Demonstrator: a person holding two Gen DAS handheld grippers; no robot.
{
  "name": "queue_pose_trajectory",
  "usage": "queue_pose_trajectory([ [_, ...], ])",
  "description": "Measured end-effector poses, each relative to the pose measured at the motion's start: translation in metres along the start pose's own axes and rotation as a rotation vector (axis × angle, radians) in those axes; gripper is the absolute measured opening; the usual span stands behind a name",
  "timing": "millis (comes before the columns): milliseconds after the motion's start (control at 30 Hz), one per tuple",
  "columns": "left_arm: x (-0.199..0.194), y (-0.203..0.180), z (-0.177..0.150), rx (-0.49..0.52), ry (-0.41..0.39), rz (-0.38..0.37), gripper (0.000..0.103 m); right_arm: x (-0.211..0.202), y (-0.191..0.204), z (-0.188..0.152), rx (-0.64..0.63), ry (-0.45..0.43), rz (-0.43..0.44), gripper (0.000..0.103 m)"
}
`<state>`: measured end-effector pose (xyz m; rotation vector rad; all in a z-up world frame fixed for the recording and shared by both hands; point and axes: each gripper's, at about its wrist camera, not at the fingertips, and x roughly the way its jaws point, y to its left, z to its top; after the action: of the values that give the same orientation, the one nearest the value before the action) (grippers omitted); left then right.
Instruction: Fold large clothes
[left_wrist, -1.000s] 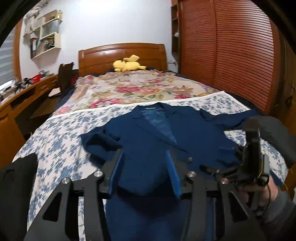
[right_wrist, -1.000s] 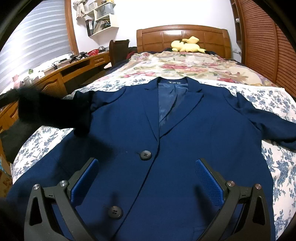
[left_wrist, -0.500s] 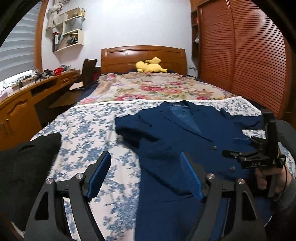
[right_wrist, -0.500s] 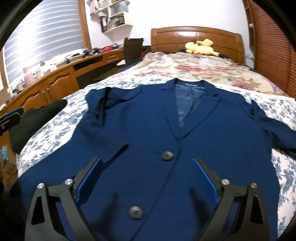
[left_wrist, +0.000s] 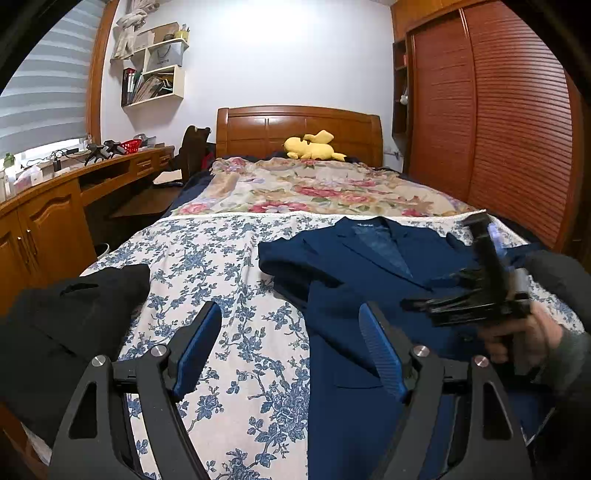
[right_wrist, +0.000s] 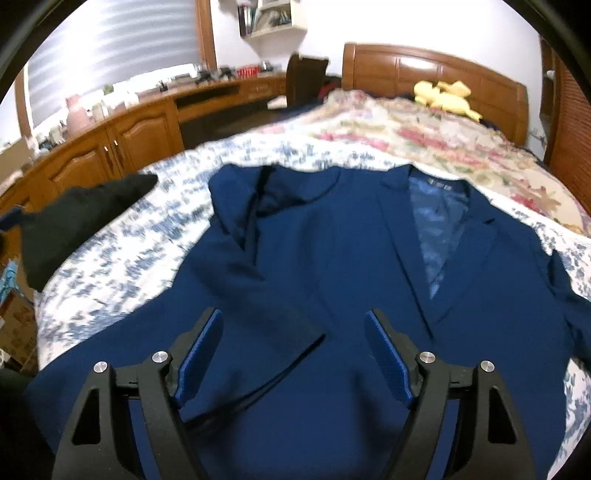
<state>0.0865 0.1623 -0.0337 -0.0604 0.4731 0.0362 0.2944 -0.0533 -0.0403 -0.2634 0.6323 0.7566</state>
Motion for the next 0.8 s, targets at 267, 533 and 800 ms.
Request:
queue_pose_trajectory([
  [267,-0.009,0.002,0.0,0.0,-0.029,-0.018,0.078,0.055,-0.006,-0.001,-0.025,0.161,0.031,0.05],
  [533,-0.008,-0.003,0.001,-0.003,-0.026,-0.032,0.078,0.008,0.006,-0.004,-0.083,0.04,0.086,0.008],
  [800,-0.005,-0.021,-0.005,0.004,-0.004,-0.061,0.078,-0.114,-0.012,-0.025,-0.066,-0.189,0.018,0.008],
])
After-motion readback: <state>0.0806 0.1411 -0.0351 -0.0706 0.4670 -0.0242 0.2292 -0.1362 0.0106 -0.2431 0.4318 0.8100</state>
